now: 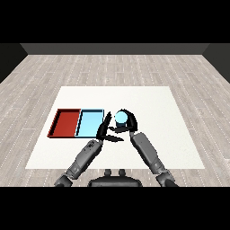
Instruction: Pick the blue can and put it in the blue box
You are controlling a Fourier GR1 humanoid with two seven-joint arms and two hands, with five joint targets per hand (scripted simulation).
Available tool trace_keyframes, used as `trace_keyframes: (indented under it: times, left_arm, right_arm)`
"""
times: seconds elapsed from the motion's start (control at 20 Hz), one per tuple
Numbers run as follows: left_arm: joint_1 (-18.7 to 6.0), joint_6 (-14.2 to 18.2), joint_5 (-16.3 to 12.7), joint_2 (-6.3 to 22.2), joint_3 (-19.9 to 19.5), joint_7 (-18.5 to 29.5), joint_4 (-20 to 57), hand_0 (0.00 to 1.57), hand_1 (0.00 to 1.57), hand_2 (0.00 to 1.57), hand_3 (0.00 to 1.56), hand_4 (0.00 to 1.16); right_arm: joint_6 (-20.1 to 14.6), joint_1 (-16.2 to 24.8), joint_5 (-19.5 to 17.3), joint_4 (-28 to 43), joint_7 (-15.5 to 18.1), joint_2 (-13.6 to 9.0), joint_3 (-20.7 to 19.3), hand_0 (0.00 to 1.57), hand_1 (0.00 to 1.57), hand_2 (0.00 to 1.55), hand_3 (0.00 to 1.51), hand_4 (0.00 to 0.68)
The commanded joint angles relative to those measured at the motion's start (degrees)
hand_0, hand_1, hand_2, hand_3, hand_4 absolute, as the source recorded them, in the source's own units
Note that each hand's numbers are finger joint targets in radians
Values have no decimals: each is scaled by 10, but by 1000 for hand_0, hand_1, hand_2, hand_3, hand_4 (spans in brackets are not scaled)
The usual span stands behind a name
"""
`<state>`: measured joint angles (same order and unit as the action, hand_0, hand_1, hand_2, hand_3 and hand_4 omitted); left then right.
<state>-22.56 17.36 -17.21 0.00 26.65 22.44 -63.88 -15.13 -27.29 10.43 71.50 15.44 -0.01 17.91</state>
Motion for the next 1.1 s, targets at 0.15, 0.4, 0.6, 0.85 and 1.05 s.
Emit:
trace_keyframes:
  times: [0.15, 0.4, 0.6, 0.85, 1.05]
  left_arm:
    - [-72, 18, -63, 0, 31, 20, 74, 0, 0, 0, 0, 0]
    - [-55, 70, -70, 0, 69, 0, 45, 0, 0, 0, 0, 0]
    - [-58, 58, -55, 0, 59, -8, 40, 0, 0, 0, 0, 0]
    - [-72, 65, -62, 0, 56, -17, 34, 0, 0, 0, 0, 0]
    - [-72, 68, -61, 0, 66, 3, 48, 0, 0, 0, 0, 0]
  right_arm:
    - [-8, 25, 3, 20, 8, 0, 33, 1428, 1428, 1461, 1376, 559]
    - [8, -15, 18, -3, 10, 0, 14, 1425, 1425, 1460, 1377, 550]
    - [-14, 22, 3, 46, -5, 0, 36, 1426, 1426, 1462, 1384, 549]
    - [-7, 18, -6, 68, -39, -3, 31, 1421, 1421, 1457, 1370, 541]
    - [-18, -38, 32, -2, -19, 0, 36, 1442, 1442, 1459, 1369, 518]
